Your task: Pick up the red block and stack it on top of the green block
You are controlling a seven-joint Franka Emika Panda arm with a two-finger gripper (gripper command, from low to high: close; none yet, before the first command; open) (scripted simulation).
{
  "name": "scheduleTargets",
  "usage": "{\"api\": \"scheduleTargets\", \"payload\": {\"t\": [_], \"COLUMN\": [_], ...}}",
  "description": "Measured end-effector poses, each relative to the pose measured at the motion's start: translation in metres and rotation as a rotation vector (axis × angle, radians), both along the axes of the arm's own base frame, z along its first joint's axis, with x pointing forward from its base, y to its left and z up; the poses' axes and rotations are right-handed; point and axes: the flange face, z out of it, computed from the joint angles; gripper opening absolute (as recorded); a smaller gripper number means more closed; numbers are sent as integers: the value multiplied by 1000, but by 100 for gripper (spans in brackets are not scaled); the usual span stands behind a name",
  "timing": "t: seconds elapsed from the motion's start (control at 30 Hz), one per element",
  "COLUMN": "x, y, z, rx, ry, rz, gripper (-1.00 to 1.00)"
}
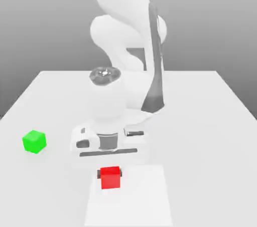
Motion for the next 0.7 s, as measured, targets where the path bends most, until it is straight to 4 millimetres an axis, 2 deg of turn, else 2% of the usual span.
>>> {"api": "scheduleTargets", "payload": {"t": [0.07,0.33,0.57,0.6,0.7], "x": [0,7,0,-1,-13], "y": [0,-1,-1,-8,-62], "z": [1,40,65,69,82], "rx": [0,-3,0,3,9], "ry": [-1,-12,-2,-2,-5], "rz": [1,5,1,19,47], "gripper": [-100,-100,-100,-100,-100]}}
